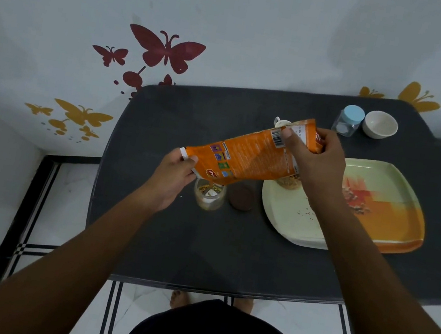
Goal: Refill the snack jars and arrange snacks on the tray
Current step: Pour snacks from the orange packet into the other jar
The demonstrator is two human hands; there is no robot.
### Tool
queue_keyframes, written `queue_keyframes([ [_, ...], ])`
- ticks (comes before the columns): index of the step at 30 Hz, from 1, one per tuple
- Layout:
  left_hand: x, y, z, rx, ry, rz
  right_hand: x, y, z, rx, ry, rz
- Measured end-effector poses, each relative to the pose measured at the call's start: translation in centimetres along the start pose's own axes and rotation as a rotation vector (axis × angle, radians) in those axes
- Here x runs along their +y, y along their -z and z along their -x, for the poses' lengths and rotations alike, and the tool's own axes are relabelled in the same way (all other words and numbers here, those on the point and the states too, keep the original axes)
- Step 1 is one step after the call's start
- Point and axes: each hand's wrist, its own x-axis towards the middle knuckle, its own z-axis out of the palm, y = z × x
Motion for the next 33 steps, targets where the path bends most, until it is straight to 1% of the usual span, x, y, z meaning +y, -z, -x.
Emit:
queue_keyframes([
  [13,0.22,-0.52,0.61,0.030,0.001,0.036,0.13,0.08,-0.17,-0.027,-0.018,-0.015],
  [16,0.38,-0.56,0.66,0.021,-0.017,0.042,0.25,0.10,-0.24,-0.009,-0.012,-0.037],
  [19,0.44,-0.59,0.71,0.038,-0.025,0.047,0.17,0.01,-0.30,-0.038,-0.026,-0.032],
  [23,0.54,-0.65,0.67,0.029,-0.028,0.046,0.16,0.10,-0.25,-0.015,-0.015,-0.048],
  [25,0.45,-0.58,0.72,0.042,-0.019,0.050,0.17,0.10,-0.14,-0.046,-0.018,-0.031],
  [33,0.22,-0.59,0.81,0.043,0.003,0.037,0.14,0.41,-0.22,-0.044,-0.010,-0.031],
])
